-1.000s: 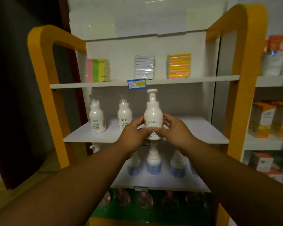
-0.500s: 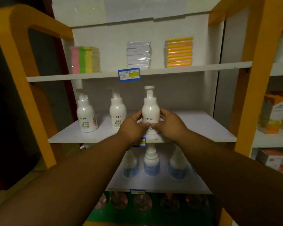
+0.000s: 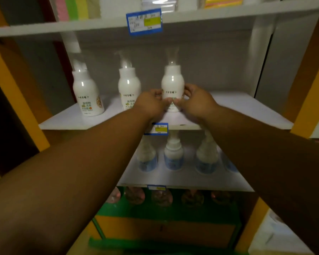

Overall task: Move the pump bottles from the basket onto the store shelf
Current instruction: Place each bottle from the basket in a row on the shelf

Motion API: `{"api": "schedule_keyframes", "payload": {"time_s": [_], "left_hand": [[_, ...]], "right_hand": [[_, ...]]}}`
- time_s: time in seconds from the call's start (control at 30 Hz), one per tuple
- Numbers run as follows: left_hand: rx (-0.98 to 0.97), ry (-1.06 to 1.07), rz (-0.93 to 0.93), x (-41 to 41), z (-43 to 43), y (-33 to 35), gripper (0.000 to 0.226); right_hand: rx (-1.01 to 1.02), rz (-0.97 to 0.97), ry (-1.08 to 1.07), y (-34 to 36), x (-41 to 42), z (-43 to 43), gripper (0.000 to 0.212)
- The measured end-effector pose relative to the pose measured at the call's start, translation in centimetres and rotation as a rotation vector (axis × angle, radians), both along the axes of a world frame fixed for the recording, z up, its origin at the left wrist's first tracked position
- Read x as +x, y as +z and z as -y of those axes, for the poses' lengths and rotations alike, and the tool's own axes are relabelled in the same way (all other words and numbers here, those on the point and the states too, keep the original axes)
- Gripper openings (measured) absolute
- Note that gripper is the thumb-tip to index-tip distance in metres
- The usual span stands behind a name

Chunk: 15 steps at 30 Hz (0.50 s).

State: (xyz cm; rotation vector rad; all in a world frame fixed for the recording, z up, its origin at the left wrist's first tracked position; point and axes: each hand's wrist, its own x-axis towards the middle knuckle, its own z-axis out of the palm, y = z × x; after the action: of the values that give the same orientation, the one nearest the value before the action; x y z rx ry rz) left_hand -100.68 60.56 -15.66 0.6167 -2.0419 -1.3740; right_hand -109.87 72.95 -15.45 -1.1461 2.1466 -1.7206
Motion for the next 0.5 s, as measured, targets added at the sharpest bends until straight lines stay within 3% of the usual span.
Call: {"api": "schedule_keyframes", "payload": {"time_s": [0.13, 0.33, 0.5], "left_hand": [[-0.025, 0.029, 0.0, -0.6, 0.6, -0.3, 0.031], [-0.044, 0.01, 0.038, -0.9, 1.1, -0.4, 0.043], [-0.166, 0.053, 0.032, 0.1, 0.2, -0.7, 0.036]], "right_hand": [[0.011, 0.002, -0.002, -0.2, -0.3, 0.3, 0.063], [0.068, -0.084, -0.05, -0.4, -0.8, 0.4, 0.05], [0.086, -0.09, -0.073, -0.7, -0.8, 0.2, 0.06]]}}
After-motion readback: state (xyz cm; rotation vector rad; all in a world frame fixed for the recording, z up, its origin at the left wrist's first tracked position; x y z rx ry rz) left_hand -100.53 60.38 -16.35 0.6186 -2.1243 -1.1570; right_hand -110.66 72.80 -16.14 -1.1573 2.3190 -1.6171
